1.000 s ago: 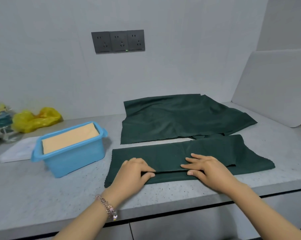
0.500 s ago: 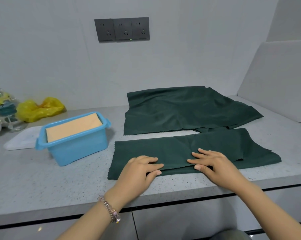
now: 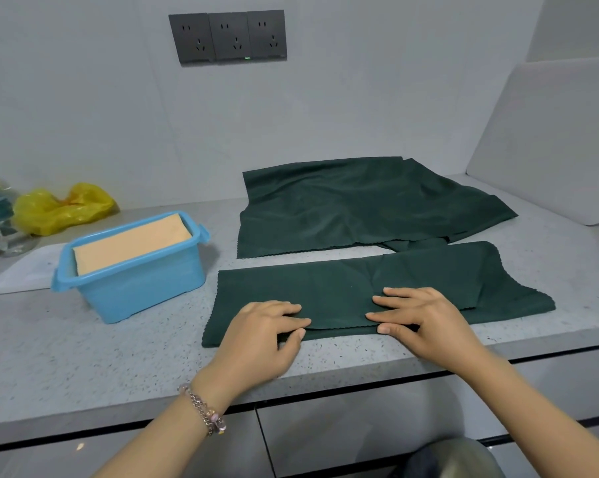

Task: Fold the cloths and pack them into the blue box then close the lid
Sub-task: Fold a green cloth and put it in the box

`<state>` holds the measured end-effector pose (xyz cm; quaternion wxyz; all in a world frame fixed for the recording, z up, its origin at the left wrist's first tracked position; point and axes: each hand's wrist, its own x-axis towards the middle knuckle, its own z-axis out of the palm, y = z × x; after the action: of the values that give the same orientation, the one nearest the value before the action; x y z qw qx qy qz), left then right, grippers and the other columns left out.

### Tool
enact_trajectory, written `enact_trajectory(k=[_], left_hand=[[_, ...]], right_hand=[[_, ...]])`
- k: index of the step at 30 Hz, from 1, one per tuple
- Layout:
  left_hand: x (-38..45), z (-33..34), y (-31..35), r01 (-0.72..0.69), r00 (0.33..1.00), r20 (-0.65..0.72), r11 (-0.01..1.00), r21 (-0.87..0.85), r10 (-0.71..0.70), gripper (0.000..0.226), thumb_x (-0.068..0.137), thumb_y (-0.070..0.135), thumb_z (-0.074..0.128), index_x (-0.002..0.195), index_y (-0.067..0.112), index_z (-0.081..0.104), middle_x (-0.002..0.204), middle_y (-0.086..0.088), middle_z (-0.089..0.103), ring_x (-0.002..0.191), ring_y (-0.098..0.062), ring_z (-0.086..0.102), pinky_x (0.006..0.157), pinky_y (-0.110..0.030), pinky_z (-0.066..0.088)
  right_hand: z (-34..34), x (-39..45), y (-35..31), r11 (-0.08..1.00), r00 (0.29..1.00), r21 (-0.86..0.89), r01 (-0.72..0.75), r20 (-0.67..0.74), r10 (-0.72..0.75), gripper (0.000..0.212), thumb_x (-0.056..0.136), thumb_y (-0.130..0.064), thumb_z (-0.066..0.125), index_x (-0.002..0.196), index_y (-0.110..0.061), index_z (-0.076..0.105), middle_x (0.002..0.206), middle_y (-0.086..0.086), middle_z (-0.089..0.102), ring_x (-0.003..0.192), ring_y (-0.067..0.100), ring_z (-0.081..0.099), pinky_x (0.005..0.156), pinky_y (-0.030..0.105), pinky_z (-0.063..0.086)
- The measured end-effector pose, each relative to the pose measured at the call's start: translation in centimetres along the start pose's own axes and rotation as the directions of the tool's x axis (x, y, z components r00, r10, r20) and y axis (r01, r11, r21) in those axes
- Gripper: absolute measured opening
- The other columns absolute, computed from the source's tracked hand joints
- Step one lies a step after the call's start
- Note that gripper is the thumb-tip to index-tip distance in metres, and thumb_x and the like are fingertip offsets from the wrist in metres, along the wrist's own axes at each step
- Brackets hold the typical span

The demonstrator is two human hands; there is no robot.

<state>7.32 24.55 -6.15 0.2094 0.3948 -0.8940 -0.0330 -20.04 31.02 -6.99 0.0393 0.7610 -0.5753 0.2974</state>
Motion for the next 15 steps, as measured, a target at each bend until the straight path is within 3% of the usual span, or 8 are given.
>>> enact_trajectory(k=[3,9,12,15], left_hand=[[1.0,-0.6,1.4,0.042,0.998,-0.035,0.998,-0.043,-0.044,0.039,0.084,0.046,0.042,0.104,0.032,0.072,0.124,0.016,0.061,0.119,-0.005,0.05,0.097,-0.019,0.024],[7.0,0.7,5.1,0.029,0.999,0.023,1.0,-0.008,-0.029,0.041,0.096,0.025,0.038,0.133,0.012,0.05,0.138,-0.003,0.05,0.128,-0.017,0.042,0.109,-0.031,0.025],[10.0,2.2,6.2,0.069,0.984,0.165,0.998,0.014,-0.07,0.05,0.099,0.024,0.03,0.146,0.009,0.027,0.155,-0.008,0.023,0.143,-0.018,0.017,0.117,-0.038,0.007],[11.4,4.4,6.3,0.12,0.939,0.313,0.989,0.082,-0.14,0.056,0.1,0.036,0.02,0.152,0.02,0.007,0.159,-0.005,-0.002,0.146,-0.021,-0.005,0.118,-0.044,-0.005]], right_hand=[[0.0,0.1,-0.1,1.0,1.0,-0.001,0.016,-0.001,-0.016,0.021,0.074,-0.028,0.078,0.094,-0.034,0.075,0.108,-0.009,0.07,0.111,0.016,0.061,0.087,0.033,0.042],[-0.1,0.1,-0.1,0.998,0.998,0.049,-0.026,0.058,0.023,0.018,0.08,-0.033,0.072,0.097,-0.036,0.074,0.113,-0.011,0.068,0.116,0.012,0.057,0.091,0.03,0.038],[-0.1,0.3,-0.4,0.998,0.999,0.052,-0.017,0.048,0.014,0.017,0.08,-0.033,0.071,0.097,-0.035,0.074,0.113,-0.011,0.068,0.116,0.012,0.057,0.093,0.032,0.039],[-0.2,0.2,-0.4,0.999,1.0,0.039,-0.005,0.025,0.004,0.017,0.08,-0.036,0.07,0.097,-0.034,0.074,0.111,-0.011,0.069,0.113,0.013,0.059,0.091,0.034,0.041]])
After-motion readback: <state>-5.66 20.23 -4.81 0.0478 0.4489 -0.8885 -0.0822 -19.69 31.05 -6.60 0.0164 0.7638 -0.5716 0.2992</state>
